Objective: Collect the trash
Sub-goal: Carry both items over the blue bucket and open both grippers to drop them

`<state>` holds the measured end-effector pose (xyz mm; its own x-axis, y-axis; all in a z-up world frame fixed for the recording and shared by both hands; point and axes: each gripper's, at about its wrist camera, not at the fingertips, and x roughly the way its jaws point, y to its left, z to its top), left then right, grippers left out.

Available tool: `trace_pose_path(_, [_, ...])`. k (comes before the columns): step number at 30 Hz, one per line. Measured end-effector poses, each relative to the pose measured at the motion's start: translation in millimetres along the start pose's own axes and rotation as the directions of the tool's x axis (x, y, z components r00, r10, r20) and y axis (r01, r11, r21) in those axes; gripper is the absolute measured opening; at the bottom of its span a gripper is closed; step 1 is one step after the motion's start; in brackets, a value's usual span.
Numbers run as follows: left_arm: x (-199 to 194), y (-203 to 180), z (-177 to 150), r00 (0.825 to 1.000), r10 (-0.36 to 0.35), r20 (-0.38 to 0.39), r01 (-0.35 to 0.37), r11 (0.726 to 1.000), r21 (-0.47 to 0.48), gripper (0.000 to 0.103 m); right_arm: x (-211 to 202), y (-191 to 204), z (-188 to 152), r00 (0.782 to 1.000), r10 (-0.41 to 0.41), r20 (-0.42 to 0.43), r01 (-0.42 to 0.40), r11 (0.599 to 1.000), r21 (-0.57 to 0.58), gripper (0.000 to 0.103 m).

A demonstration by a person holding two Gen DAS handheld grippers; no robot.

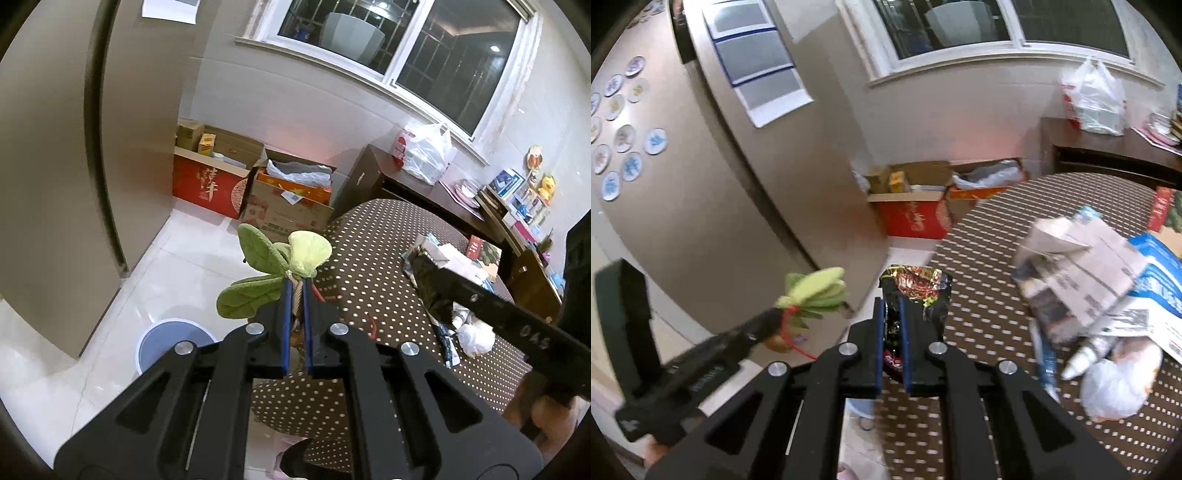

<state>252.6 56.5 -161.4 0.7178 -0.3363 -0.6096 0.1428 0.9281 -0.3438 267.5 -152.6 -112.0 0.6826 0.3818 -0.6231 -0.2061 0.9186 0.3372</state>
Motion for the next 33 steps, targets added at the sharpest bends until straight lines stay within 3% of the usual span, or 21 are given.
trace_pose_path(8, [-7,52,-6,0.997,0.08,-0.007,-0.08,0.995,-0.06,0.006,51,67,-7,0.986,0.132,-0.103,-0.139,0.988,-0.07,0.008])
trace_pose_path(15, [-12,119,-10,0.978,0.208,-0.025,-0.21,0.968,-0.14,0.006,116,111,-11,0.968,0.193,-0.162,-0.212,0.972,-0.103,0.012])
trace_pose_path(21, [-8,149,-13,0.968,0.246,-0.053,-0.252,0.953,-0.17,0.006,146,123,-10,0.976,0.149,-0.157,-0.17,0.977,-0.126,0.023])
trace_pose_path(33, [20,140,-20,0.967,0.222,-0.126,-0.238,0.963,-0.127,0.006,123,107,-24,0.991,0.074,-0.112,-0.087,0.99,-0.109,0.043])
